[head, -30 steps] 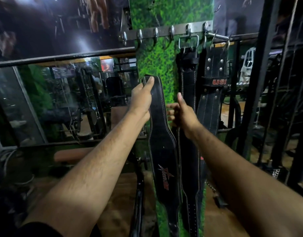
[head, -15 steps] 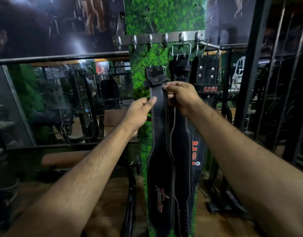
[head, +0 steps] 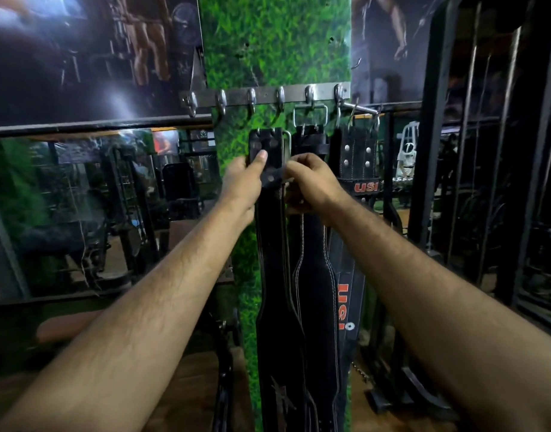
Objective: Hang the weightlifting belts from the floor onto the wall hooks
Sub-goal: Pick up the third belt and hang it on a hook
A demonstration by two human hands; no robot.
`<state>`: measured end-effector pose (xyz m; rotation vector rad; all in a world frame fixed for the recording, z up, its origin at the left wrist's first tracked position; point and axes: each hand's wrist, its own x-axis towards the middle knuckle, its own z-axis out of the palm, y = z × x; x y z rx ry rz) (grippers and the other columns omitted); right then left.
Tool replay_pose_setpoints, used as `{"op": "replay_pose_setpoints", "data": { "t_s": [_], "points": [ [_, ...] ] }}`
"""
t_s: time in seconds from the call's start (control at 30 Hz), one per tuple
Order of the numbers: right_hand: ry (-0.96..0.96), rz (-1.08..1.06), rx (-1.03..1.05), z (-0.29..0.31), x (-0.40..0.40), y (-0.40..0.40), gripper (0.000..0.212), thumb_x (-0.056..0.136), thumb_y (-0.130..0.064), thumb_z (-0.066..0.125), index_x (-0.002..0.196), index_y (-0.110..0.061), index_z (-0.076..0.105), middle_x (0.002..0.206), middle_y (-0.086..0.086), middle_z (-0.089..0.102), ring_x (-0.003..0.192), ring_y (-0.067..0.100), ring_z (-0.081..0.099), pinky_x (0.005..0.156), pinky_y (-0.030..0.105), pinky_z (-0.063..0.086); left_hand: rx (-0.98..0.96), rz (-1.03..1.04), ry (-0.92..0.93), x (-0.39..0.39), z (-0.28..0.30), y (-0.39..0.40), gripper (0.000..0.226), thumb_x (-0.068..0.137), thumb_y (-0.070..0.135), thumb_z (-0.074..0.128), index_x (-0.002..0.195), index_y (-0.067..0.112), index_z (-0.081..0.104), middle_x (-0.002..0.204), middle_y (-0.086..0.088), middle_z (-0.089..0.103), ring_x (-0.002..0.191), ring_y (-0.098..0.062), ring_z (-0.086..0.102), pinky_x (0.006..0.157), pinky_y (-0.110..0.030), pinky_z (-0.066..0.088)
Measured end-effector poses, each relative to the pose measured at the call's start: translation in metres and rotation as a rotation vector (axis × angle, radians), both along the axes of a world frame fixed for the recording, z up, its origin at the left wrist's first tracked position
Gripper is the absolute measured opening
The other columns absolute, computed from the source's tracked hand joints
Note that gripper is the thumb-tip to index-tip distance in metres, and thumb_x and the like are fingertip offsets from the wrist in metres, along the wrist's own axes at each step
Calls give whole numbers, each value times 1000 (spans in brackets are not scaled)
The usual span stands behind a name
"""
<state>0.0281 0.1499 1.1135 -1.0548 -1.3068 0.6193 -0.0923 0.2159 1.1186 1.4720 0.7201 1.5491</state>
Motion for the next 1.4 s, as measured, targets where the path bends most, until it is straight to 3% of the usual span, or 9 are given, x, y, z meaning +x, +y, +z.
{"op": "replay_pose_setpoints", "data": {
  "t_s": [0.2,0.37,0.57,0.7,0.8,0.9,1.1,1.3,1.4],
  "points": [
    [66,-127,58,17,1,19,37,89,-41,74,92,-4,70,76,9,62,69,25,64,63,56,63,142,-69,-36,8,0,0,21,102,12,57,122,10,58,115,-13,74,104,-28,74,91,-47,61],
    [256,-99,-29,22,-3,28,48,81,-37,83,103,5,72,87,17,73,77,34,73,75,63,60,201,-24,-2,9,-1,3,16,100,14,58,106,28,62,115,-5,74,108,-25,72,97,-55,57],
    [112,-114,135,23,3,34,22,93,-22,73,102,-2,74,85,10,71,76,24,65,65,37,58,121,-97,51,5,19,13,19,99,28,58,110,16,68,100,-3,77,93,-20,73,86,-40,58],
    [73,-94,216,22,3,40,22,95,-10,69,114,-1,69,92,3,73,84,18,69,83,44,61,84,-32,37,10,42,24,39,103,39,53,132,15,61,128,-3,67,107,-14,66,78,-23,54],
    [94,-190,264,18,3,53,30,91,-16,74,119,-10,71,97,-3,75,93,16,72,93,46,60,-3,-71,-48,14,46,29,55,96,38,62,142,9,53,133,-13,67,113,-26,70,89,-42,61],
    [69,-286,307,14,2,60,46,81,-34,76,123,-16,71,103,-4,78,99,14,74,94,45,60,-79,-106,-98,13,51,31,27,95,29,69,112,9,70,119,-16,74,108,-34,72,96,-57,57],
    [49,-266,308,36,7,70,30,77,-35,75,103,-21,77,98,1,80,93,21,77,88,51,61,5,-89,-135,15,73,33,53,96,11,66,147,12,49,131,-9,68,109,-23,71,93,-45,61],
    [79,-335,256,53,18,83,54,50,-67,68,95,-37,77,90,-9,80,83,16,78,81,46,63,93,77,-112,32,81,45,38,93,17,74,127,6,61,104,1,68,80,-2,61,58,-11,49],
    [87,-355,221,60,24,91,58,45,-71,66,91,-37,76,88,-9,80,81,17,78,79,46,63,116,139,-127,38,86,49,34,90,17,77,120,6,64,107,-7,70,85,-12,68,64,-19,57]
  ]
}}
